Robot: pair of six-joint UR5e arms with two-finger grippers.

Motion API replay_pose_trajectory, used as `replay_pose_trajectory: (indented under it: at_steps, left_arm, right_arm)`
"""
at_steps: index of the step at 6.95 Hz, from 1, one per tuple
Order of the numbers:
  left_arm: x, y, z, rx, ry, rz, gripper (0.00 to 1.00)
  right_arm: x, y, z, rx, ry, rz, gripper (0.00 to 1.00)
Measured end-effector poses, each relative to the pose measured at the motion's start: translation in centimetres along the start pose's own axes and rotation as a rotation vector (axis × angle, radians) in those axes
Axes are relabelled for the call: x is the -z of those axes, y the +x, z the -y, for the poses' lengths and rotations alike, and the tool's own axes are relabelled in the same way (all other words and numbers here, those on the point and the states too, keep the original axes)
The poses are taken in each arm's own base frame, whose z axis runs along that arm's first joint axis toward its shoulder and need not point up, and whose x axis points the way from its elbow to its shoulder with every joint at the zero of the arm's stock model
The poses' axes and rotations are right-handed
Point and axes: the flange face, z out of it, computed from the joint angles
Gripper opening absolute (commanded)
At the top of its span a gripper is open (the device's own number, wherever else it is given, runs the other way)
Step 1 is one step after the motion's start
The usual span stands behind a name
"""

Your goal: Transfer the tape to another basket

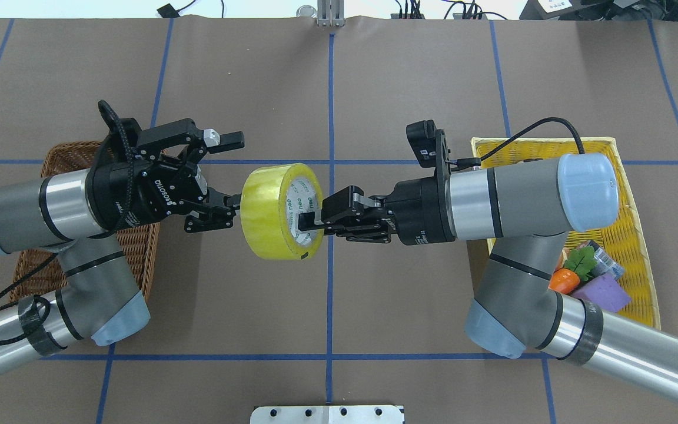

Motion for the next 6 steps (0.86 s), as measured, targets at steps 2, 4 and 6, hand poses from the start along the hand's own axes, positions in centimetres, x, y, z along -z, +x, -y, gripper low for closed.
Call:
replay_pose_trajectory:
  at_steps: [2,4,6]
  left_arm:
    - [-0.47,0.27,-0.48,0.001,-0.011,-0.012,0.92]
    - [-0.57,0.48,-0.74,-0.001,-0.016,-0.017,0.86]
    - [-0.61,0.32,-0.89,0.001,-0.02,-0.014,0.76]
  right_arm:
    - [-0.29,0.18,0.03,-0.003,0.0,-0.003,0.0]
    - [-0.45,0.12,-0.06,-0.003,-0.001,-0.001,0.0]
    - [-0.49,0.06,-0.1,-0.002,-0.002,0.001,0.0]
